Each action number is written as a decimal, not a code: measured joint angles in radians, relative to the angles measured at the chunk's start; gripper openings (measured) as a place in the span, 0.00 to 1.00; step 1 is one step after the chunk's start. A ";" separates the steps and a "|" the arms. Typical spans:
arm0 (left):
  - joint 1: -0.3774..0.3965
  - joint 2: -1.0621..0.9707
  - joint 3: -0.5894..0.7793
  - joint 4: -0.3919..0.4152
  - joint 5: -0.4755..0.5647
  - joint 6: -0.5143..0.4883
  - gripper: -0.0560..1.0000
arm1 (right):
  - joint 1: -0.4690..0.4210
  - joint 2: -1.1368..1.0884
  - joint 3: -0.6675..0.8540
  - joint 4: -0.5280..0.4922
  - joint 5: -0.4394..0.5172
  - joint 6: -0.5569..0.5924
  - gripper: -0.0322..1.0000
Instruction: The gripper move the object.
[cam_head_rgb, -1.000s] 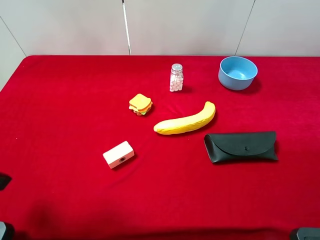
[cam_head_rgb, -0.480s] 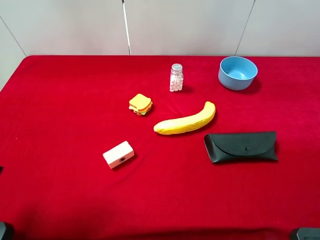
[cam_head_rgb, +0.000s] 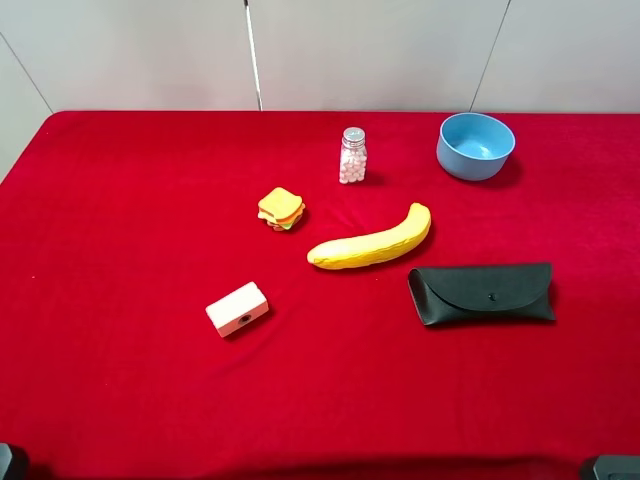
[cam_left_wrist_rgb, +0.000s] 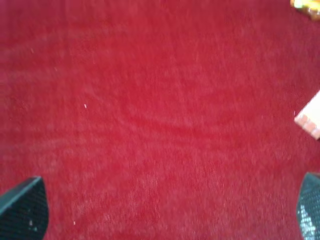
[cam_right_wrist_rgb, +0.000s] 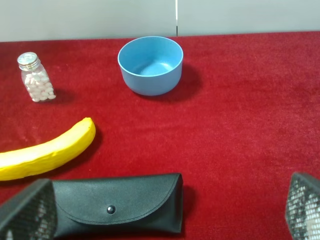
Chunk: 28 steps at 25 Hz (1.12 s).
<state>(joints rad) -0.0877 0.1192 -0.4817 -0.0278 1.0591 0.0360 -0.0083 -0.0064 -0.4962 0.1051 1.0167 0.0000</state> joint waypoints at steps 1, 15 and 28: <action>0.003 -0.017 0.000 0.000 0.000 0.000 0.99 | 0.000 0.000 0.000 0.000 0.000 0.000 0.70; 0.008 -0.123 0.000 0.001 0.001 -0.005 0.99 | 0.000 0.000 0.000 0.000 0.000 0.000 0.70; 0.008 -0.123 0.000 0.001 0.001 -0.006 0.99 | 0.000 0.000 0.000 0.000 0.000 0.000 0.70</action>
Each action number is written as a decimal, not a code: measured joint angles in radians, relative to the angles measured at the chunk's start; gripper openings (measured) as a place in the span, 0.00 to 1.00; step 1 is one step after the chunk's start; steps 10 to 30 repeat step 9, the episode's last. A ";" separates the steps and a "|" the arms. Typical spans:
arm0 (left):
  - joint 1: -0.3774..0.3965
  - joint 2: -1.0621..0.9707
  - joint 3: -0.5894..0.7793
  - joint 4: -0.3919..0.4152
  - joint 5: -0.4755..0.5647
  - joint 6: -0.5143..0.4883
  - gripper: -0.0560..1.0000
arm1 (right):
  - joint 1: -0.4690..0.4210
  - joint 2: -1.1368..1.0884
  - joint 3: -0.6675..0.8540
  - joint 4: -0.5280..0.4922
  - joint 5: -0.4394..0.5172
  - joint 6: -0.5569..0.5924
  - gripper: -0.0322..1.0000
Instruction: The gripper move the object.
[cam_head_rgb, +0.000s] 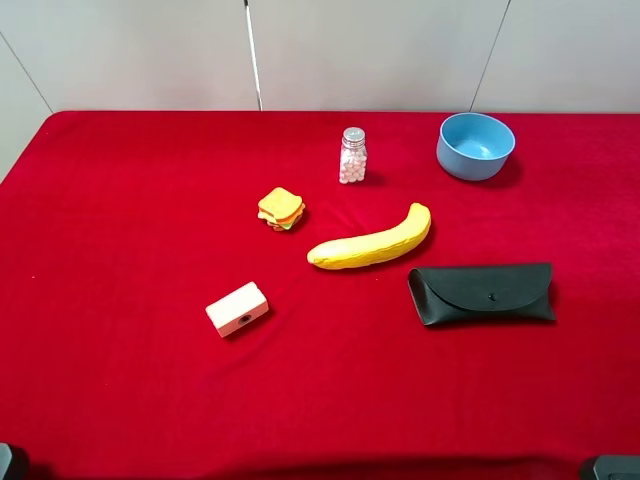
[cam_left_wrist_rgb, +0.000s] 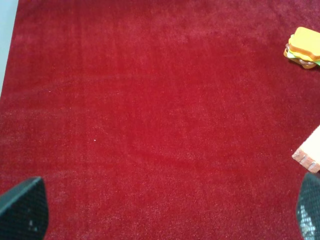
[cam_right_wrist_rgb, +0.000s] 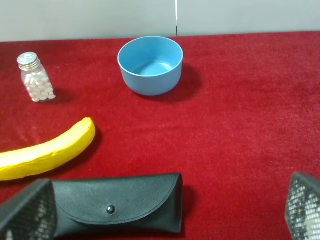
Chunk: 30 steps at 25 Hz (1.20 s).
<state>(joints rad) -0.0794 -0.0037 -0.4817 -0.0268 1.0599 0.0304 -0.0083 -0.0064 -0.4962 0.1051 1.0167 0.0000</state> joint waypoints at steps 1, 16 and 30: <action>0.000 0.000 0.000 0.000 0.000 0.000 0.99 | 0.000 0.000 0.000 0.000 0.000 0.000 0.70; 0.000 0.000 0.000 0.000 0.000 0.000 0.99 | 0.000 0.000 0.000 0.000 0.000 0.000 0.70; 0.000 0.000 0.000 0.000 0.000 0.000 0.99 | 0.000 0.000 0.000 0.000 0.000 0.000 0.70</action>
